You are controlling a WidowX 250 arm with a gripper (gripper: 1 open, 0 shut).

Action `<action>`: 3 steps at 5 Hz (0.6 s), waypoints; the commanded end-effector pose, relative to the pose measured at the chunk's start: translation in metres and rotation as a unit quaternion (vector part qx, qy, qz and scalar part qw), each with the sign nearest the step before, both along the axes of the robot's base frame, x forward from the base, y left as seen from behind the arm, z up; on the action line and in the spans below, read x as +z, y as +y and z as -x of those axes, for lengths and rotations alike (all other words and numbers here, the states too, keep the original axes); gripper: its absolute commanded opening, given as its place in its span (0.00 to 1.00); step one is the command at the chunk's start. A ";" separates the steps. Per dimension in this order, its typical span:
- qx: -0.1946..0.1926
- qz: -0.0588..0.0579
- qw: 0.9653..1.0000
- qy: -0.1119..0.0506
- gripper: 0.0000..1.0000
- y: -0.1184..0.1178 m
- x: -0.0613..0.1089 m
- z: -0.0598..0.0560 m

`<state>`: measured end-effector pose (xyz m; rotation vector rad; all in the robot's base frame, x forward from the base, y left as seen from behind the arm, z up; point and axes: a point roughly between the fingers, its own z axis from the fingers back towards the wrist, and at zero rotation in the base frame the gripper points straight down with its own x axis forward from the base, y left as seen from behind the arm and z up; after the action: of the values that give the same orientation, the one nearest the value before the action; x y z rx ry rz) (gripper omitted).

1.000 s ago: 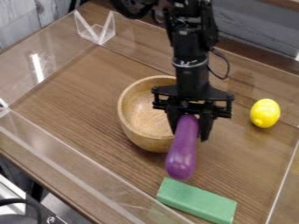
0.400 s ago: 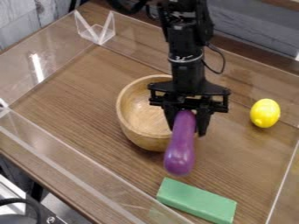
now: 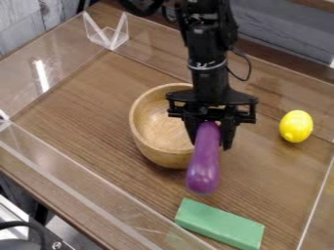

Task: Remove the purple eggplant from inside the brown bowl and put it on the table

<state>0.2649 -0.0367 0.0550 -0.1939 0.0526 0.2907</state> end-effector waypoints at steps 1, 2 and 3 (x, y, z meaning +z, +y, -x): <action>0.015 0.001 1.000 -0.024 0.00 0.003 0.008 -0.006; 0.023 0.001 0.999 -0.024 0.00 0.003 0.004 -0.006; 0.031 0.000 0.999 -0.023 0.00 0.004 0.000 -0.006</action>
<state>0.2672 -0.0372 0.0503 -0.2024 0.0235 0.3295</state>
